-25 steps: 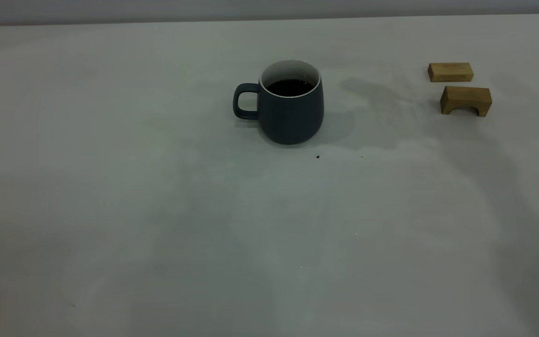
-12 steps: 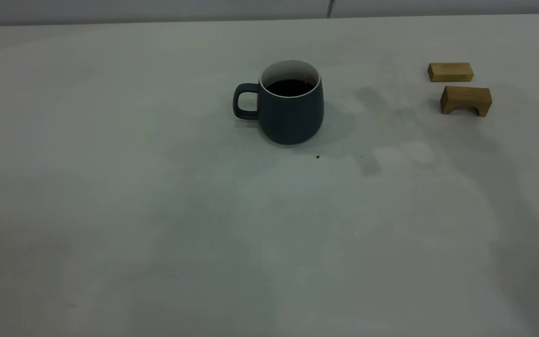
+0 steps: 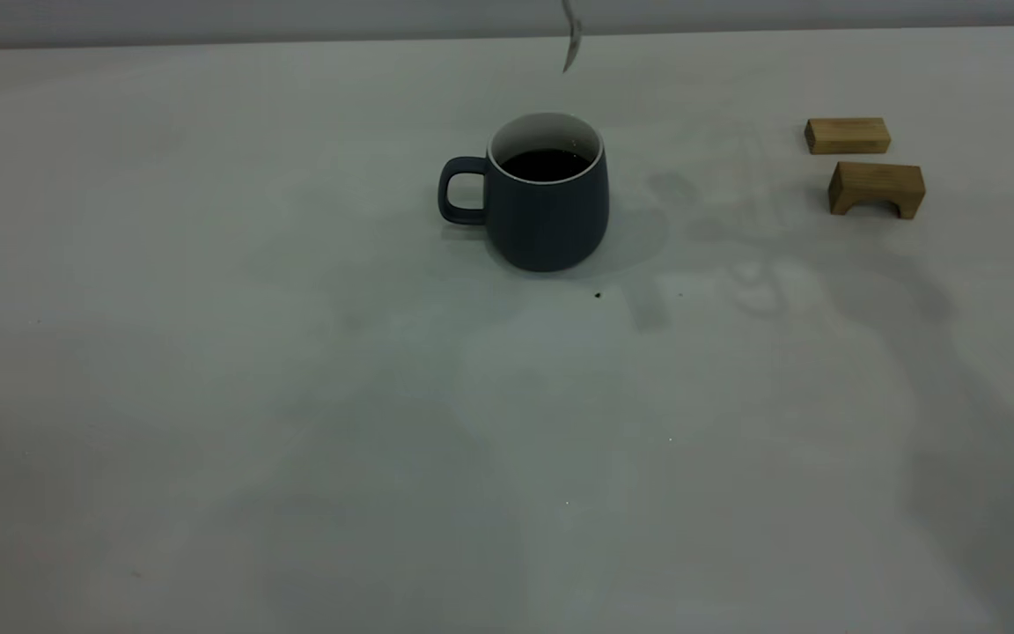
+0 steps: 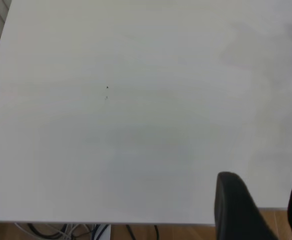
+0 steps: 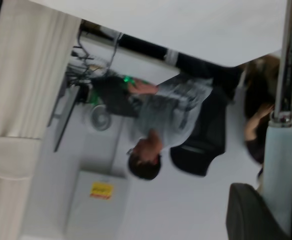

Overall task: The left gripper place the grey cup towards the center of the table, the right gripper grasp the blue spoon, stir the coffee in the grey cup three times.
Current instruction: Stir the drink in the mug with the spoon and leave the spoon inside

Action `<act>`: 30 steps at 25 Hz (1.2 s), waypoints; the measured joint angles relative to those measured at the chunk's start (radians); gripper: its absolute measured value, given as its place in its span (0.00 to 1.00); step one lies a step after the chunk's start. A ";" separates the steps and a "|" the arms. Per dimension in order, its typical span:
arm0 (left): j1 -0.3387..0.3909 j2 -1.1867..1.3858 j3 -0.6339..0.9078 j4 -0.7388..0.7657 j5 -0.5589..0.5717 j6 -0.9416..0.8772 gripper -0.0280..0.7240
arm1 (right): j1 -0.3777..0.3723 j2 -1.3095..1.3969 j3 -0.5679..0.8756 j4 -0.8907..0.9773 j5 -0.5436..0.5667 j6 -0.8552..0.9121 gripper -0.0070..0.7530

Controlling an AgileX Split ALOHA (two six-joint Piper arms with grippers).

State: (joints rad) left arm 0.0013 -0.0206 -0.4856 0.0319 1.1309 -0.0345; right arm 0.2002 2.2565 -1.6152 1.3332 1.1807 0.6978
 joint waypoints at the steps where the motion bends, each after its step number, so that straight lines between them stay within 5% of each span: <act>1: 0.000 0.000 0.000 0.000 0.000 0.000 0.48 | 0.000 0.013 0.000 0.028 0.000 0.000 0.18; 19: 0.000 0.000 0.000 0.000 0.000 0.000 0.48 | 0.000 0.243 -0.001 0.270 -0.026 -0.038 0.18; 30: 0.000 0.000 0.000 0.000 0.000 0.000 0.48 | 0.000 0.301 -0.001 0.414 -0.175 -0.254 0.18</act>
State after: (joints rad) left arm 0.0013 -0.0206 -0.4856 0.0319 1.1309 -0.0345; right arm 0.2002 2.5577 -1.6161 1.7470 1.0060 0.4437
